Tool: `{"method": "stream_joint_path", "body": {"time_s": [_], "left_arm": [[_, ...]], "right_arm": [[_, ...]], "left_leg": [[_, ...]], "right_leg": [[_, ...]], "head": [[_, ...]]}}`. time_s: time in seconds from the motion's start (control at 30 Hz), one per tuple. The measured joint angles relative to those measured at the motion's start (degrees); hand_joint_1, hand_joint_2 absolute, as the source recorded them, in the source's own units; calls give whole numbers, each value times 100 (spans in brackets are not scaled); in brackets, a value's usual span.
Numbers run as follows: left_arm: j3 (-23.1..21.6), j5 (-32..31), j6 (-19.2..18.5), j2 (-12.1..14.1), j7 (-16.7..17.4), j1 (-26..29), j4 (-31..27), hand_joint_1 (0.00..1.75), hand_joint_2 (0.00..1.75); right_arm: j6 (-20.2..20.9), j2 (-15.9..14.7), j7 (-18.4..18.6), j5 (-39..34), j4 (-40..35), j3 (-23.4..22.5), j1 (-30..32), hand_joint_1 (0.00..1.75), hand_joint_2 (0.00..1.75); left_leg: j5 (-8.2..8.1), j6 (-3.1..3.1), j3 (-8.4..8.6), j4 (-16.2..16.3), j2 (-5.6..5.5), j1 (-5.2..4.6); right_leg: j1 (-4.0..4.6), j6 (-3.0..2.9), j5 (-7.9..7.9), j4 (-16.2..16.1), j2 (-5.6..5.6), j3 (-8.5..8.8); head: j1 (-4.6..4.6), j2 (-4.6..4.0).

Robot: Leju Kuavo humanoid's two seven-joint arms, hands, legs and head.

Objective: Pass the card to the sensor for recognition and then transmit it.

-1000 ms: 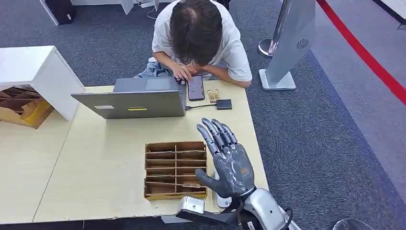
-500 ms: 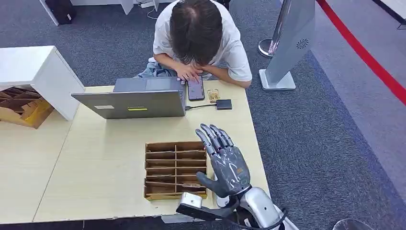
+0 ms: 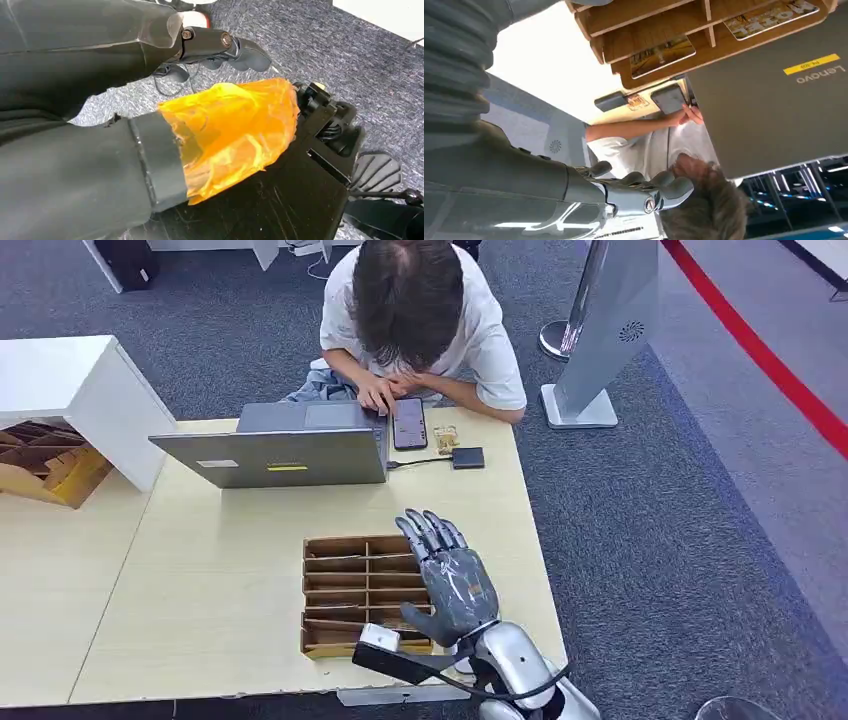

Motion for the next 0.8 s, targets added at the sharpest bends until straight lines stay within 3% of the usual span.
{"method": "stream_joint_path", "body": {"time_s": [0.8], "left_arm": [[59, -264, -22, -2, -42, 0, 0, 0, 0]], "right_arm": [[94, 267, 214, 94, 538, 57, -242, 0, 175]], "left_leg": [[0, 0, 0, 0, 0, 0]], "right_leg": [[0, 0, 0, 0, 0, 0]], "head": [[2, 0]]}}
